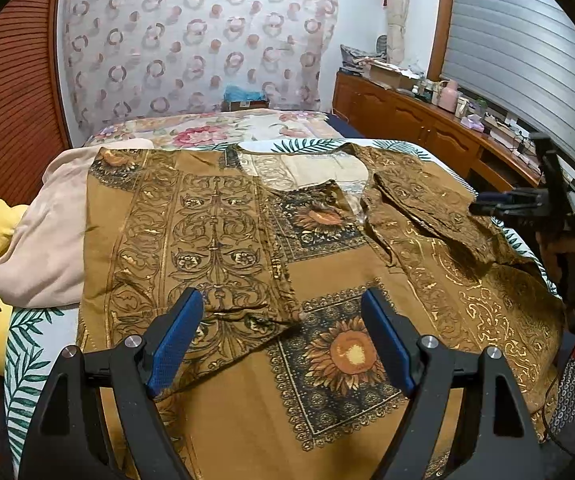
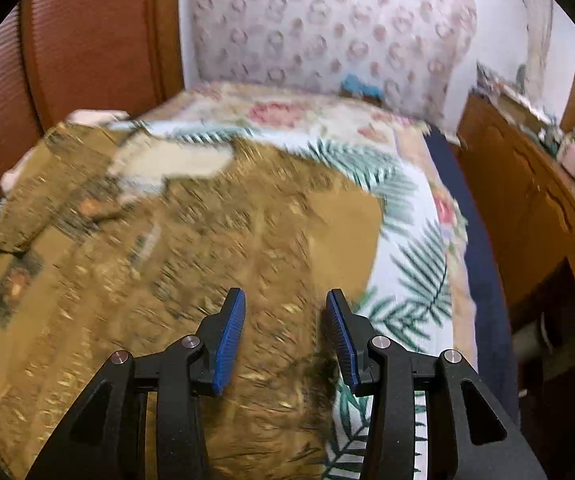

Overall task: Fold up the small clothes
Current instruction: 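Move both open tools to the hem of the brown shirt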

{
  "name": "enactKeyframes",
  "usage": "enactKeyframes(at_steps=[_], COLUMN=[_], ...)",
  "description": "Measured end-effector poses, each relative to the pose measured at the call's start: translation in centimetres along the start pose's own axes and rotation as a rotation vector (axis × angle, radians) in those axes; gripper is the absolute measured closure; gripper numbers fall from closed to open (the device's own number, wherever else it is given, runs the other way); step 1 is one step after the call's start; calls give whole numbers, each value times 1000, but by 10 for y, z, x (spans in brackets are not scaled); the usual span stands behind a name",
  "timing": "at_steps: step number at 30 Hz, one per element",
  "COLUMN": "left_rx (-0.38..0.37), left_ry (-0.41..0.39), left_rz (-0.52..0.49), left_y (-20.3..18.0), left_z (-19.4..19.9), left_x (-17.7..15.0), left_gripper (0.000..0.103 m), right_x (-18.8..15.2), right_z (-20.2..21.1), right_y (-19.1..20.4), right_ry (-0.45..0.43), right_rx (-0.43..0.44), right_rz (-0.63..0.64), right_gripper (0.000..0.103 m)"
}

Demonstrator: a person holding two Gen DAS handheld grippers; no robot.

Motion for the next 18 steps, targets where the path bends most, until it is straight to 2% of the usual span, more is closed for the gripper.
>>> enactKeyframes(at_steps=[6,9,13,18], left_rx=[2,3,2,9], left_ry=[0,3,2,-3], left_rz=[-1,-3,-2,-3], left_y=[1,1,1,4], left_z=[-1,-1,0,1], left_x=[0,-1,-1,1], left_gripper=[21,21,21,21], right_x=[-7,-7,-10,-10], right_z=[-18,-19,-17,-10], right_y=[-5,-3,-2,-10], right_ry=[37,27,21,-10], right_rx=[8,17,2,-22], right_rz=[15,29,67,47], right_gripper=[60,73,96,98])
Point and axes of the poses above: each gripper's, at about its wrist camera, not at the fingertips, and z roughly against the way its jaws point, y to its left, x to its top, the point moved 9 cm from there along -z, roughly the way its jaws point, and after that the axes turned 7 degrees about z, right-handed, at the moved point
